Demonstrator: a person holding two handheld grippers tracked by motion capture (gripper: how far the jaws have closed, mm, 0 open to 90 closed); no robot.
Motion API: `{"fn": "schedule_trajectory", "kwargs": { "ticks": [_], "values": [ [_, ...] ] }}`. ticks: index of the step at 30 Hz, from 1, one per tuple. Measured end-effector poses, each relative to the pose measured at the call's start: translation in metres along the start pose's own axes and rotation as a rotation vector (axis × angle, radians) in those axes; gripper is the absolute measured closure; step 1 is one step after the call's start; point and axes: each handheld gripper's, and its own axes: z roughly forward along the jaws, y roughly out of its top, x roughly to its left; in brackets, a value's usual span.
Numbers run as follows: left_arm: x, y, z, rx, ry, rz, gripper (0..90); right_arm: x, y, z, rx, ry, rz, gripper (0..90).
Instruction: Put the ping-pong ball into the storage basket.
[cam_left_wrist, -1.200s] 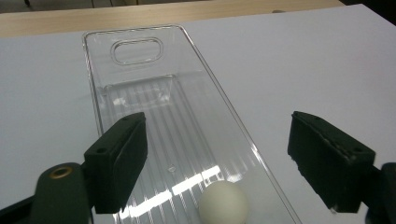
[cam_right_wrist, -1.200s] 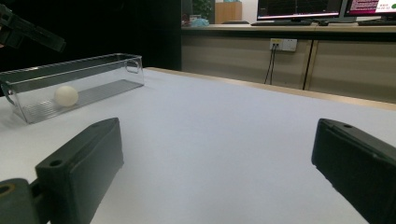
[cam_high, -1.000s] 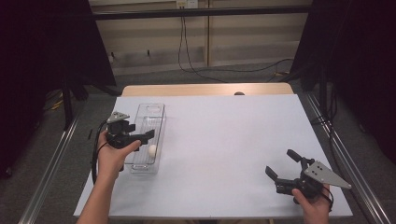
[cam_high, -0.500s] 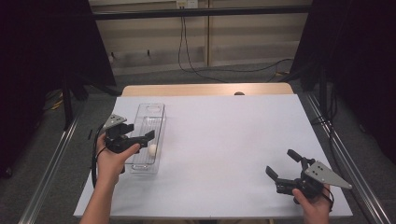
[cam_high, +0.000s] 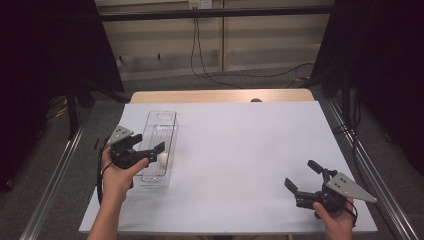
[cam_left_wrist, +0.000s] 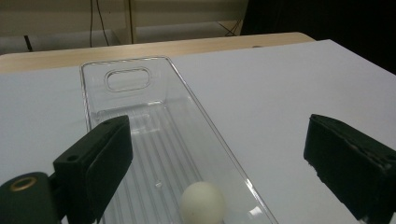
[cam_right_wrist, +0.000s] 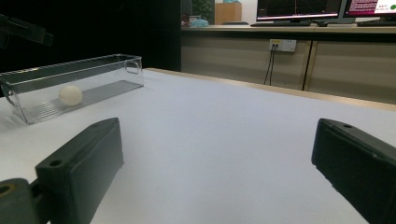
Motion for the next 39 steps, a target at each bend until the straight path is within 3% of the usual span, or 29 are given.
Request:
{"fn": "schedule_trajectory", "kwargs": {
  "ticks": [39],
  "values": [
    [-0.003, -0.024, -0.019, -0.094, 0.0, 0.014, 6.9, 0.003, 0.0, 0.001, 0.005, -0.001, 0.009, 1.8]
  ]
}}
